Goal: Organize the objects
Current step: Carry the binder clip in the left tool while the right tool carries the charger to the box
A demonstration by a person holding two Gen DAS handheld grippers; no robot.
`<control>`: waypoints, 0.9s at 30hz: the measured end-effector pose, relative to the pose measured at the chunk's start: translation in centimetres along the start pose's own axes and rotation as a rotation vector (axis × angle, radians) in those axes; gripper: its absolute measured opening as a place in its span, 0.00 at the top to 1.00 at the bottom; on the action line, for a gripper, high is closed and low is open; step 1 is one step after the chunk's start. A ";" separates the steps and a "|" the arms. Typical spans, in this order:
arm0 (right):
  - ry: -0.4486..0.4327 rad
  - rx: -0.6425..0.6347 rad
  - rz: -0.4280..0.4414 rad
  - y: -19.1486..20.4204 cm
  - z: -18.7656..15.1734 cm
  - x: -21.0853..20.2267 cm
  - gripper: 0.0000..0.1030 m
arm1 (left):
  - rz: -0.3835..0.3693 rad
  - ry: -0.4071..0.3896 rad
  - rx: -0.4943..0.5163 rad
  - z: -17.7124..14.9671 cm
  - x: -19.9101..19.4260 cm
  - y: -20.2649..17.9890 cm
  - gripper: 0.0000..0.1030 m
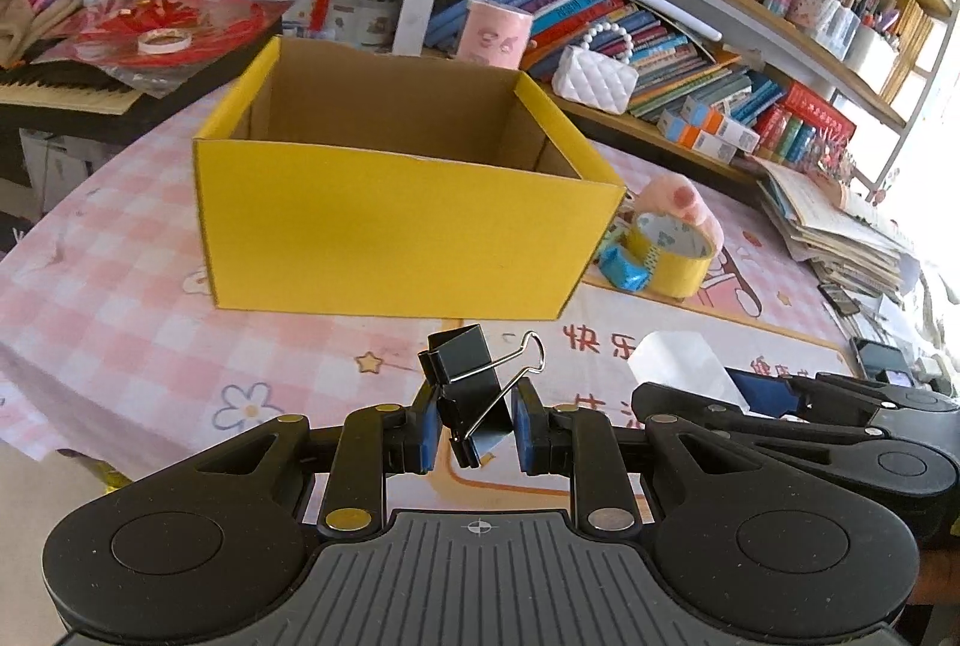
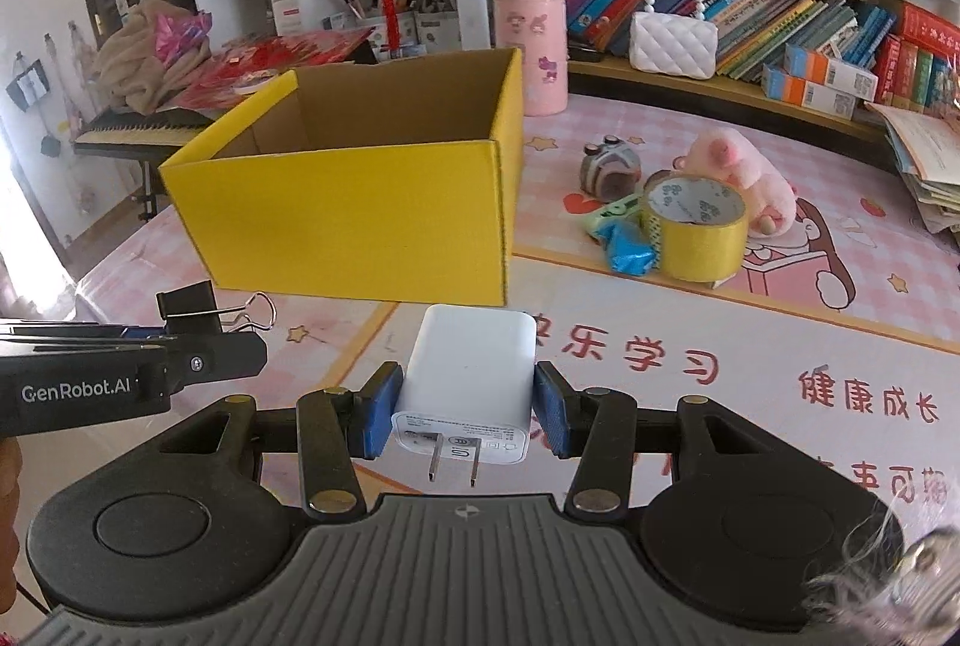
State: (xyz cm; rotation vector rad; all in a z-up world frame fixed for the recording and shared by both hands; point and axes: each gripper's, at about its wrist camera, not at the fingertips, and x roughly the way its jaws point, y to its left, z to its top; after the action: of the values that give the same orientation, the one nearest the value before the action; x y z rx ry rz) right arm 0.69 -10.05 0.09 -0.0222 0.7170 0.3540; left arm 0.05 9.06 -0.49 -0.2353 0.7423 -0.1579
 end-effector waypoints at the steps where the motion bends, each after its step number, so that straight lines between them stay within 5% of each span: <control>1: -0.002 -0.005 0.000 0.4 0.0 0.0 0.56 | 0.000 -0.004 -0.003 0.0 -0.2 0.4 0.78; 27: -0.015 -0.072 0.016 6.7 0.4 0.5 0.56 | 0.021 -0.063 -0.029 -0.3 -3.3 5.1 0.78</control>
State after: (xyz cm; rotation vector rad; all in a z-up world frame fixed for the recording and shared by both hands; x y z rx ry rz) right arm -0.91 -3.53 0.71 -0.0813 0.6895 0.3947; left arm -2.19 14.68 0.07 -0.2591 0.6844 -0.1195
